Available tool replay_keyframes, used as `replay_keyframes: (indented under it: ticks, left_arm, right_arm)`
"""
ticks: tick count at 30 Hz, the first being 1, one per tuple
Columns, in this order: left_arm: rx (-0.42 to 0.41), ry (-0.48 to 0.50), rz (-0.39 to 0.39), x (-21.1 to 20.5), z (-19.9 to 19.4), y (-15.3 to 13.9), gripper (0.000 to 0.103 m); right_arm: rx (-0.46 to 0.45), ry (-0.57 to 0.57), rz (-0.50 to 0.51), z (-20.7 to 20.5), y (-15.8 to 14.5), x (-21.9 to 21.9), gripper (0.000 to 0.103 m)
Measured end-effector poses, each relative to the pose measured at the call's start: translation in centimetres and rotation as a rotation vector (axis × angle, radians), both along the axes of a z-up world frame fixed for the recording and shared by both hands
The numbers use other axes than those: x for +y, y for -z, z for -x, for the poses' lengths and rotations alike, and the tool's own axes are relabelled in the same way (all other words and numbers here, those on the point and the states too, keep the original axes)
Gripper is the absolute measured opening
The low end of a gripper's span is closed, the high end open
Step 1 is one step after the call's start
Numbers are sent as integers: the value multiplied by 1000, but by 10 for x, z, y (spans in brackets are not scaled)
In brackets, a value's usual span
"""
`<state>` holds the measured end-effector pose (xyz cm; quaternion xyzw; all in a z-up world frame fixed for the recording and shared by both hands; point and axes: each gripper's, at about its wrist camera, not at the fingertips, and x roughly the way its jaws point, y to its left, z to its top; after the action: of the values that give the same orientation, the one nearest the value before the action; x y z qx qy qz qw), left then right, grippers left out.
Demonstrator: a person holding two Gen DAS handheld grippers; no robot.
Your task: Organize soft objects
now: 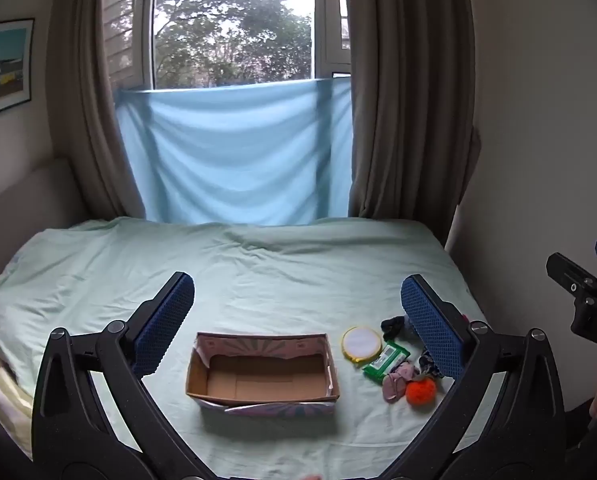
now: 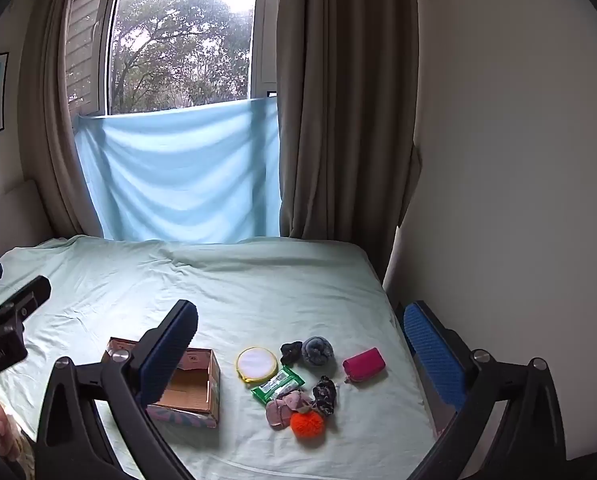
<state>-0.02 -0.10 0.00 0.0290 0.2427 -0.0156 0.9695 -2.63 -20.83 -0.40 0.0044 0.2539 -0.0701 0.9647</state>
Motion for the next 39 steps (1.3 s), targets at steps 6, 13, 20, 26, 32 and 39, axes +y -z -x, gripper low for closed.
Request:
replay_keyframes:
  ticks: [6, 13, 20, 26, 32, 39]
  left_arm:
    - [11, 1, 30, 10, -1, 4, 103]
    - [-13, 15, 16, 1, -5, -1, 103]
    - [-15, 30, 24, 2, -5, 2, 103]
    - [-22, 37, 34, 4, -2, 1, 103]
    - [-26, 36, 38, 3, -1, 0, 103]
    - [-28, 38, 44, 6, 0, -2, 103]
  right_arm:
    - [-27, -11, -16, 1, 2, 4, 103]
    - [-40, -9, -15, 1, 3, -5, 103]
    - [-44, -15, -2, -4, 10, -3, 103]
    - [-44, -14, 2, -6, 8, -4, 103]
    - [-49, -14, 0, -10, 6, -7, 103]
    - [-52, -16, 2, -10, 8, -6, 103]
